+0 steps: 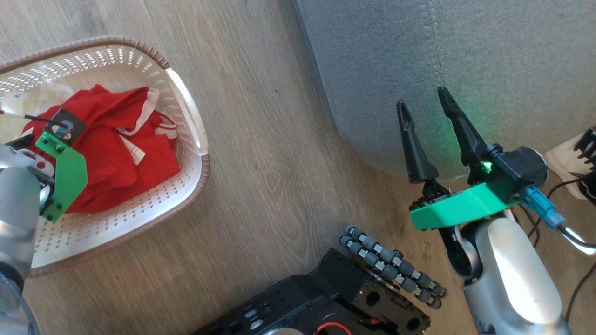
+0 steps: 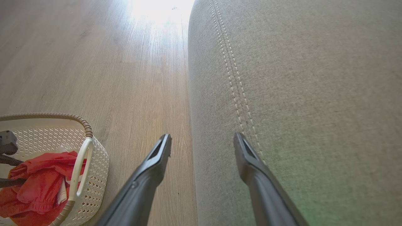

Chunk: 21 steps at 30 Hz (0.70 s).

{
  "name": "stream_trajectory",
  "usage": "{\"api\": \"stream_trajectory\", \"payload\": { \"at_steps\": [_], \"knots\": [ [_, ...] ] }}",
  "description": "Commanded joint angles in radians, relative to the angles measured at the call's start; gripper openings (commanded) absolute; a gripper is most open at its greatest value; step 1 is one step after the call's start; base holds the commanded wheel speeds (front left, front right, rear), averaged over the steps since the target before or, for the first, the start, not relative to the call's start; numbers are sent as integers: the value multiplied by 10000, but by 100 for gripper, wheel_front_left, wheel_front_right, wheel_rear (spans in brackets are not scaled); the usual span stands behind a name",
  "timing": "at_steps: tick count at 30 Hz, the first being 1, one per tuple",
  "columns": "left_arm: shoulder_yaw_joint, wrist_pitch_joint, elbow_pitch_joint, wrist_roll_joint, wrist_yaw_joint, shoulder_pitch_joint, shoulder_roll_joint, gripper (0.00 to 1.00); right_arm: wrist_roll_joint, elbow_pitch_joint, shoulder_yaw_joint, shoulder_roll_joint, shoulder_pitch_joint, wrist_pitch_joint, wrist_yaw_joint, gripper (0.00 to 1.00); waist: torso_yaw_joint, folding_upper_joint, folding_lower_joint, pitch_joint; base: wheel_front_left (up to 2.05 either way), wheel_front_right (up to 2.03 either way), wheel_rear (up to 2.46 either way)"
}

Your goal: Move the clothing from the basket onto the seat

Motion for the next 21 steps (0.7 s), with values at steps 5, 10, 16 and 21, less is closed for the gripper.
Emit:
{"api": "stream_trajectory", "payload": {
  "at_steps": [5, 10, 16, 21],
  "knots": [
    [10, 87, -10, -217, -70, 272, 243, 100, 63, -334, 108, -108, 267, -92, -2, 100, 76, 0, 0, 55, 0, 0, 0],
    [-110, 181, -4, -478, -93, 270, 163, 0, -14, -413, 48, -108, 207, -92, -2, 100, 170, 0, 0, 136, 0, 0, 0],
    [-105, -192, -1, -927, -97, 182, 219, 0, -54, -380, 139, -108, 28, -92, -2, 100, 214, 0, 0, 186, 0, 0, 0],
    [-35, -438, 1, -1163, -42, 290, 231, 0, -110, -291, 249, -108, -192, -92, -2, 100, 195, 0, 0, -78, 0, 0, 0]
  ]
}}
